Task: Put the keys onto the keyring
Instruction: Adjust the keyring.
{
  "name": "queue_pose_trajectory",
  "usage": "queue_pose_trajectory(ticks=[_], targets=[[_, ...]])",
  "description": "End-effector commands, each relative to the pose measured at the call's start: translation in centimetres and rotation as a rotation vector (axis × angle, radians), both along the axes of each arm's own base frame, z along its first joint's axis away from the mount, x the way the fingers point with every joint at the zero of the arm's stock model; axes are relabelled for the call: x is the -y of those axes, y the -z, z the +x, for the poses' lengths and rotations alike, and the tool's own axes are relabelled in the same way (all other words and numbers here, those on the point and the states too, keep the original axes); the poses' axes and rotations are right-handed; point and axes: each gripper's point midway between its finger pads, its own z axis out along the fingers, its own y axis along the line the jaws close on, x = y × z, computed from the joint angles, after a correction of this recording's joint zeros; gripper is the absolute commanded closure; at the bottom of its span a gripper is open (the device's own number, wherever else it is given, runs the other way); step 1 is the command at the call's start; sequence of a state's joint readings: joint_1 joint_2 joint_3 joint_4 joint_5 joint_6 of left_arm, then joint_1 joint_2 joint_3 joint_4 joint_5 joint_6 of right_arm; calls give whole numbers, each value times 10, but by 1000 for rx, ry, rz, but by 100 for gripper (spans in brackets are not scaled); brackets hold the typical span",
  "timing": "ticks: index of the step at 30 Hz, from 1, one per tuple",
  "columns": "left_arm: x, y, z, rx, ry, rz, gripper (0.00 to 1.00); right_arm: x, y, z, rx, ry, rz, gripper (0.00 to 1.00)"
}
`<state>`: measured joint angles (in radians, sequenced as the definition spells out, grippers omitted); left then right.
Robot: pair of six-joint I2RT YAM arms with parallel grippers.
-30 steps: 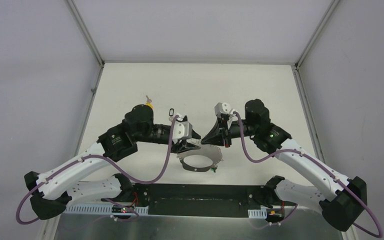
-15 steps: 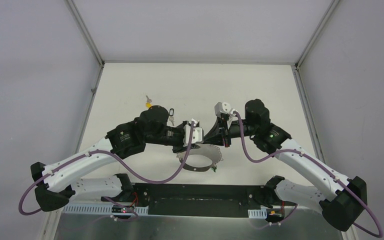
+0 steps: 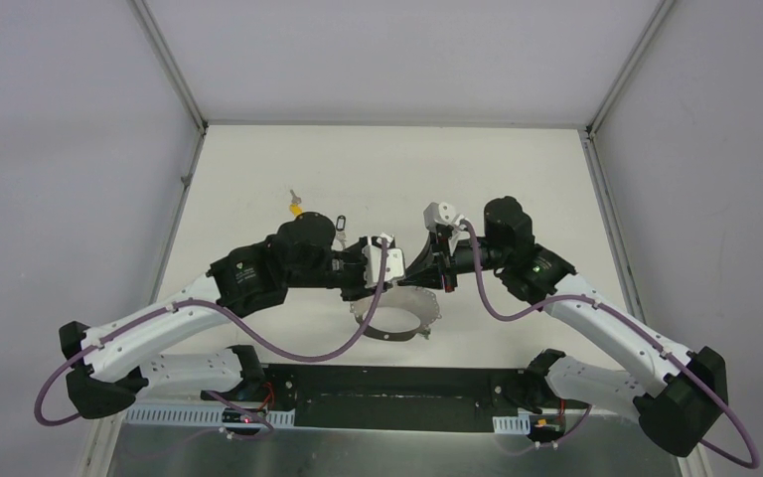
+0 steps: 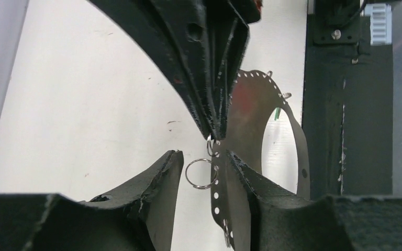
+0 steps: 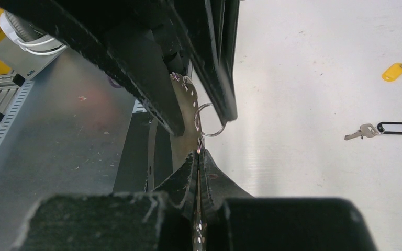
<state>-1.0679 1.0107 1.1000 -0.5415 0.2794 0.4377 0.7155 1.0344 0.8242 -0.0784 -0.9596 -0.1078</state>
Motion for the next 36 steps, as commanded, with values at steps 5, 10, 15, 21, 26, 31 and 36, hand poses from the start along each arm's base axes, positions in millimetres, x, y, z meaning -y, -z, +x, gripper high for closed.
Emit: queue_pose_trajectory(ticks=[5, 10, 15, 21, 26, 31, 36], targets=[[-22, -66, 27, -244, -462, -272, 52, -5, -11, 1, 38, -13, 43, 100], [-39, -43, 30, -572, -784, -319, 54, -5, -10, 1, 38, -15, 41, 100], [-45, -11, 8, -850, -955, -201, 55, -5, -8, 1, 33, -13, 38, 100], [-36, 1, -17, -1116, -1009, -132, 58, -5, -7, 0, 33, -16, 36, 100], [-26, -4, -26, -1239, -949, -138, 59, -6, -5, -1, 29, -22, 33, 100], [-29, -5, -10, -1242, -971, -188, 59, -7, -5, -1, 28, -25, 32, 100], [-32, 1, 9, -1260, -1000, -229, 59, -7, -4, -2, 28, -26, 32, 100]])
